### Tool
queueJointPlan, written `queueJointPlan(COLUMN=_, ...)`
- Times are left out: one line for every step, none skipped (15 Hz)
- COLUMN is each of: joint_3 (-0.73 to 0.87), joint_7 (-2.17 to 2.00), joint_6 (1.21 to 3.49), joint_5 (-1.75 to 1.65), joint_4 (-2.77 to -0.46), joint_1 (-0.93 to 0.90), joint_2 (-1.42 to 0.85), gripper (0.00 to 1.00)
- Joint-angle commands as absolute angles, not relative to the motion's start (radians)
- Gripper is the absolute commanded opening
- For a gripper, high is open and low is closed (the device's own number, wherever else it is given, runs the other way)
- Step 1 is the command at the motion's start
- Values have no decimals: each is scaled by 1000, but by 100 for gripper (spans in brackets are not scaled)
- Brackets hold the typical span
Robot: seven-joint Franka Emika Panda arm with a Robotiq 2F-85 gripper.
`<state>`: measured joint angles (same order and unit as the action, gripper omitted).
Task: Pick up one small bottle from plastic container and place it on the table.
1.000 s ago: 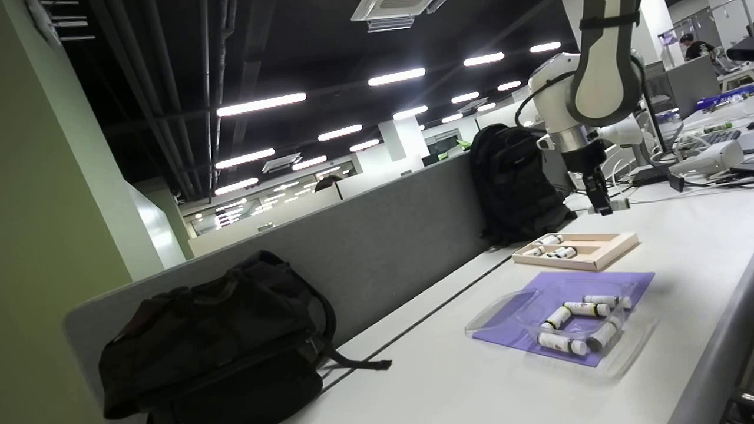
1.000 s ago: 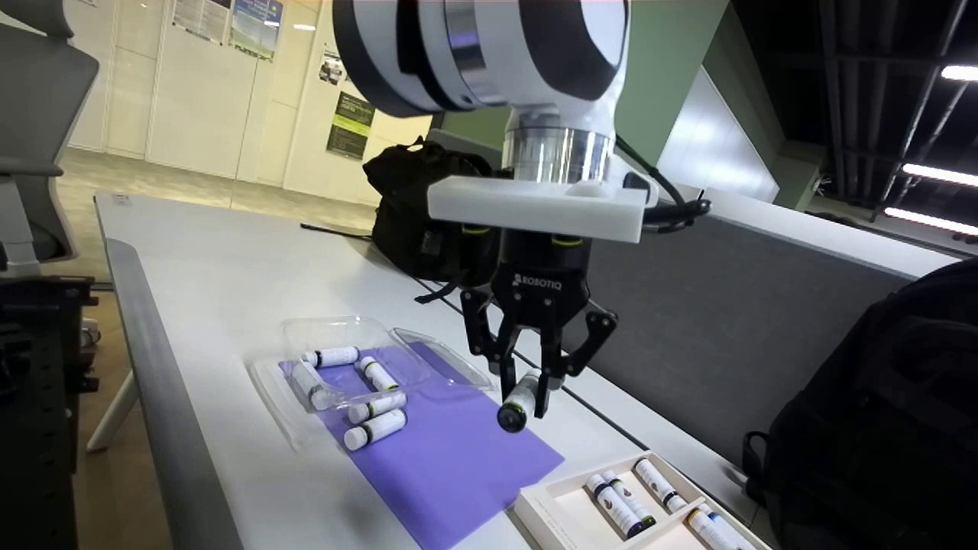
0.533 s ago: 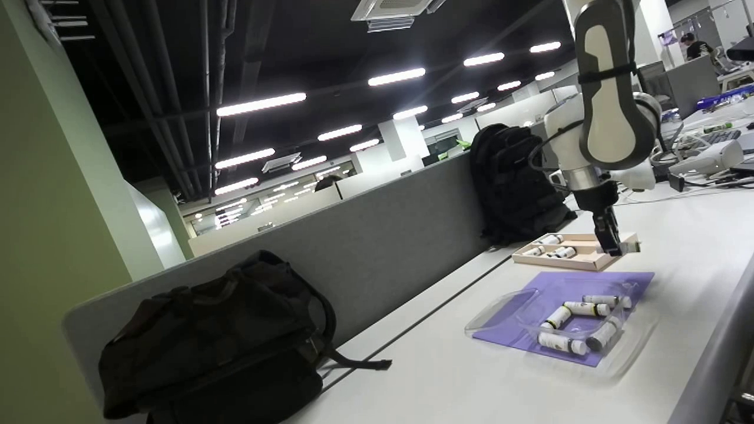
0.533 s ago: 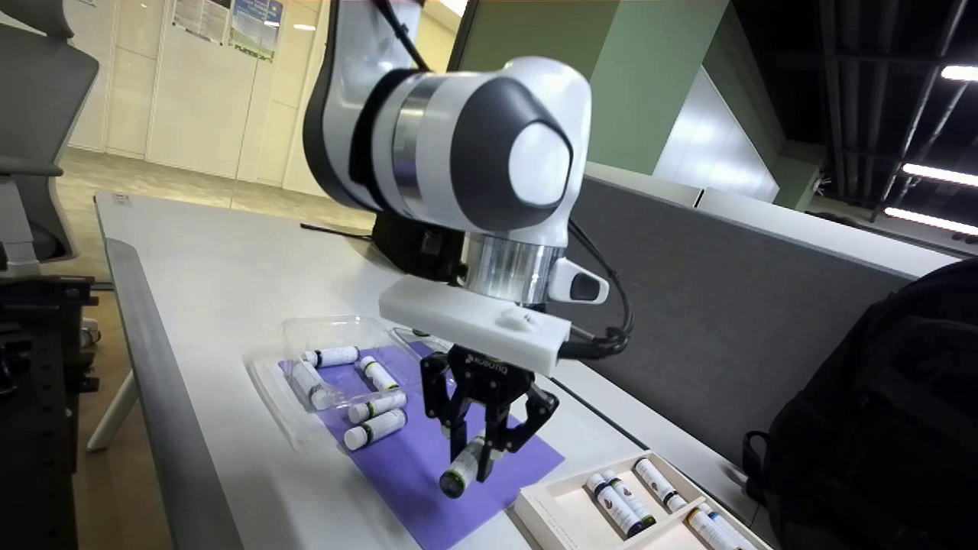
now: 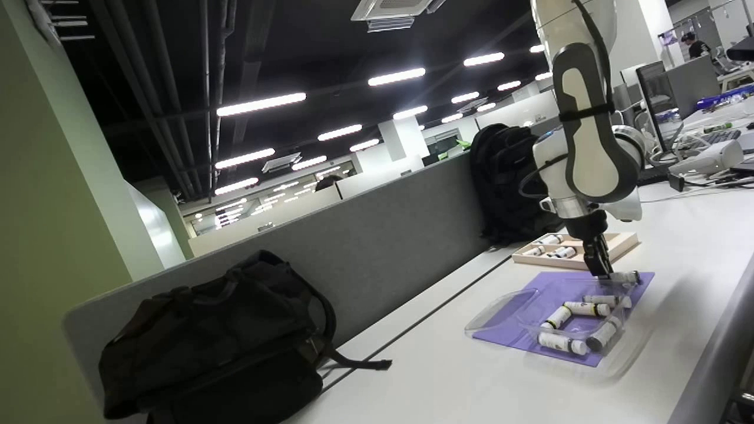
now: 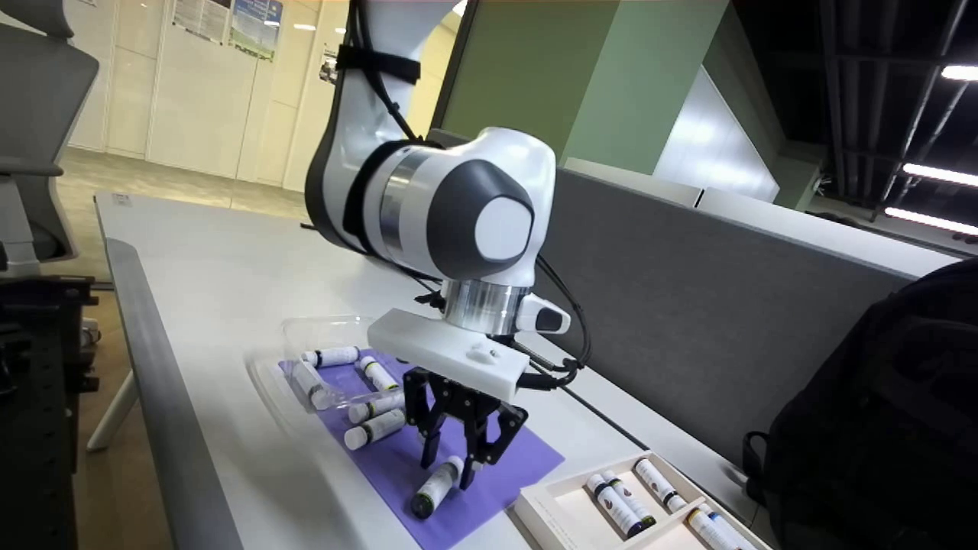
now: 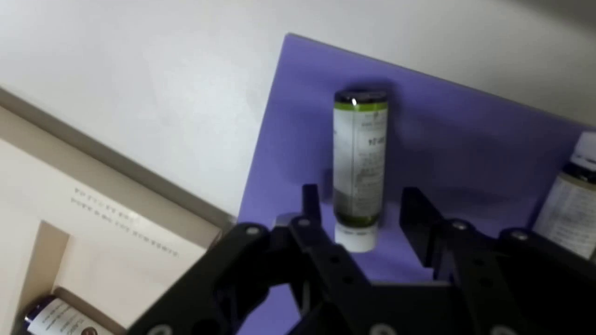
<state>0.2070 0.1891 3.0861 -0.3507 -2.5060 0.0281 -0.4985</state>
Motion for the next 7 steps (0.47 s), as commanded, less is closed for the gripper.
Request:
queueJointPlan(joint_3=208, joint_7=207, joint_6=3055, joint_5=-338, joint_4=-2568, joint_1=5, joint_2=-345, gripper=81)
queueJointPlan(joint_3=208, joint_7=212, joint_6=3039, joint_5=-343, joint_4=-2589, joint_1=-1, joint_2=-293, gripper=87)
queueJointPlan(joint_3=204, joint_7=225, joint_6=3011, joint_5=-352, joint_4=-2616, joint_1=-4, joint_2=-230, gripper=95)
queueJointPlan(joint_3=196, joint_7=236, joint_6=2978, joint_5=-357, joint_4=-2638, joint_1=-2, joint_2=-175, gripper=99)
queueJointPlan(joint_3=198, joint_7=219, joint_6=3035, joint_5=-351, joint_4=-2555, joint_1=3, joint_2=-320, gripper=84)
queueJointPlan(joint_3=190, joint_7=223, joint_6=3008, joint_5=-356, joint_4=-2576, joint_1=7, joint_2=-268, gripper=90)
queueJointPlan(joint_3=183, joint_7=228, joint_6=2990, joint_5=-358, joint_4=-2595, joint_1=12, joint_2=-227, gripper=96)
